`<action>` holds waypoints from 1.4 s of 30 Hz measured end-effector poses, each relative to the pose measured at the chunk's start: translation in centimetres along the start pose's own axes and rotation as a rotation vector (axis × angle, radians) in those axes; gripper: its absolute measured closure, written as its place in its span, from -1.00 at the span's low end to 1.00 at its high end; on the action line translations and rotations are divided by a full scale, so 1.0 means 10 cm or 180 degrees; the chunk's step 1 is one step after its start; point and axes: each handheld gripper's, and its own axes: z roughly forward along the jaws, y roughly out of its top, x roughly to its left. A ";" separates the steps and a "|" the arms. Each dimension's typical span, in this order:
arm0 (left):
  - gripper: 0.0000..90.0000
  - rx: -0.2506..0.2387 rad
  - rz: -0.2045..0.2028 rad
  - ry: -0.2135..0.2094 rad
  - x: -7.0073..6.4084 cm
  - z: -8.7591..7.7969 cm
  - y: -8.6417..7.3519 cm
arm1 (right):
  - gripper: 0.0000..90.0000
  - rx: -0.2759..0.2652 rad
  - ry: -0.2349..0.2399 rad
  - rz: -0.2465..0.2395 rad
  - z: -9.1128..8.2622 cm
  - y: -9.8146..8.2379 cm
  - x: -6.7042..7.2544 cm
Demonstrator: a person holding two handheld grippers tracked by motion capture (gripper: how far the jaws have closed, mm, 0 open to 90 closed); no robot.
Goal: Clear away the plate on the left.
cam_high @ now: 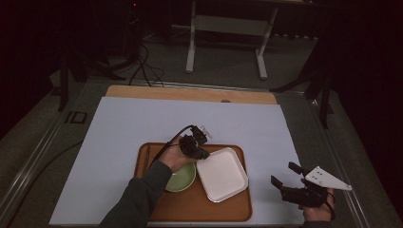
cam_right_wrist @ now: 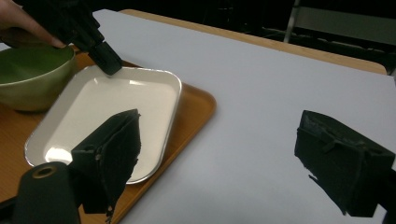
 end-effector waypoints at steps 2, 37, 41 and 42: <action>0.89 -0.0032 -0.0041 -0.0012 0.01 -0.01 -0.02 | -0.69 0.0001 0.0003 -0.0004 0.00 0.00 0.00; -0.21 -0.0958 -0.0085 0.0946 -0.10 -0.99 -0.38 | -0.69 0.0018 0.0026 -0.0018 0.03 0.01 0.02; -0.29 -0.1167 -0.0196 0.1064 -0.09 -1.18 -0.55 | -0.69 0.0018 0.0030 -0.0026 0.04 0.01 0.03; -0.30 -0.1167 -0.0196 0.1064 -0.09 -1.18 -0.55 | -0.69 0.0018 0.0030 -0.0026 0.04 0.01 0.03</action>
